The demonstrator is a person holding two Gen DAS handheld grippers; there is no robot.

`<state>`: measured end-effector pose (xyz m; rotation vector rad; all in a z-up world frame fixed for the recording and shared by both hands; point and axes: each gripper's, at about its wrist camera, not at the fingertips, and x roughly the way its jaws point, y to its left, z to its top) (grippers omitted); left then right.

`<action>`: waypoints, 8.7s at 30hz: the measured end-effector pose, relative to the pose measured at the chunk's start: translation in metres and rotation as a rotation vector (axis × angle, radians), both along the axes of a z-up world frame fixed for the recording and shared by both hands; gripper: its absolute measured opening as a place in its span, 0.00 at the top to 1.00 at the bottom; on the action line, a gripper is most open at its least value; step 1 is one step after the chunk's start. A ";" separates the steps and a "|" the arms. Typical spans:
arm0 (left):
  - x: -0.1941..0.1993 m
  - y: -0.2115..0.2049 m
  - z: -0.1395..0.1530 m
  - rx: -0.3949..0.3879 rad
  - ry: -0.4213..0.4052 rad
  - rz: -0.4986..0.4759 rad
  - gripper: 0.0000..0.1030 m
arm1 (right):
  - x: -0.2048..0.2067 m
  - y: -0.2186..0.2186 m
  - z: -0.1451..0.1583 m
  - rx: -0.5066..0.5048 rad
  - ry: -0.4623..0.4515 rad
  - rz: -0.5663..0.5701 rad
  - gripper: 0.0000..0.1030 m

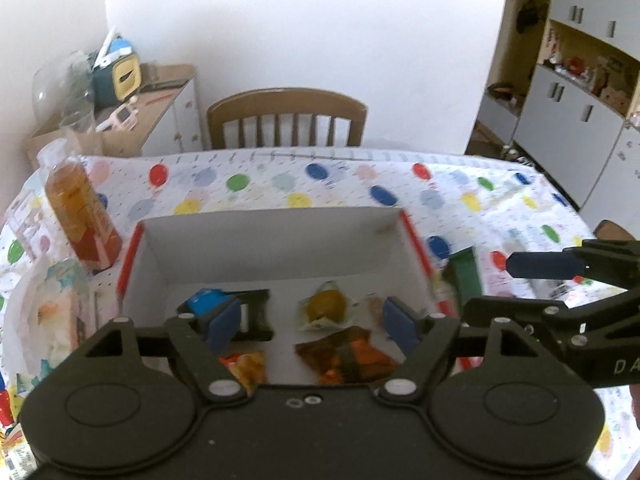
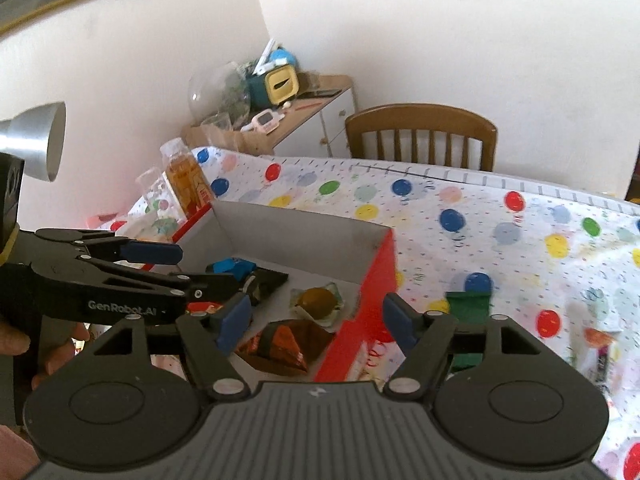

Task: Organize snacks
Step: 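Move both tools back toward the snacks left on the table, then grasp the yellow candy bag with the left tool while the right tool grasps the white packet, then carry the yellow bag and white packet over the box with both tools, then open both tools to release the yellow bag and white packet inside, then move both tools out of the box toward the green bar and purple candy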

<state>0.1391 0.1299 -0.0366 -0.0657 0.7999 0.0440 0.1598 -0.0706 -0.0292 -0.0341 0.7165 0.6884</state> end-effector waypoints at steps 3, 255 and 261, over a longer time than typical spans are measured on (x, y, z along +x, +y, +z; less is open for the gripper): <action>-0.002 -0.012 0.005 -0.014 -0.019 -0.019 0.21 | -0.005 -0.019 0.002 0.020 0.002 -0.028 0.26; 0.008 -0.034 0.008 -0.009 -0.068 -0.016 0.11 | -0.001 -0.044 -0.003 -0.030 -0.046 -0.031 0.22; 0.013 -0.057 0.005 -0.011 -0.073 -0.046 0.03 | 0.000 -0.080 -0.016 -0.063 -0.041 -0.100 0.22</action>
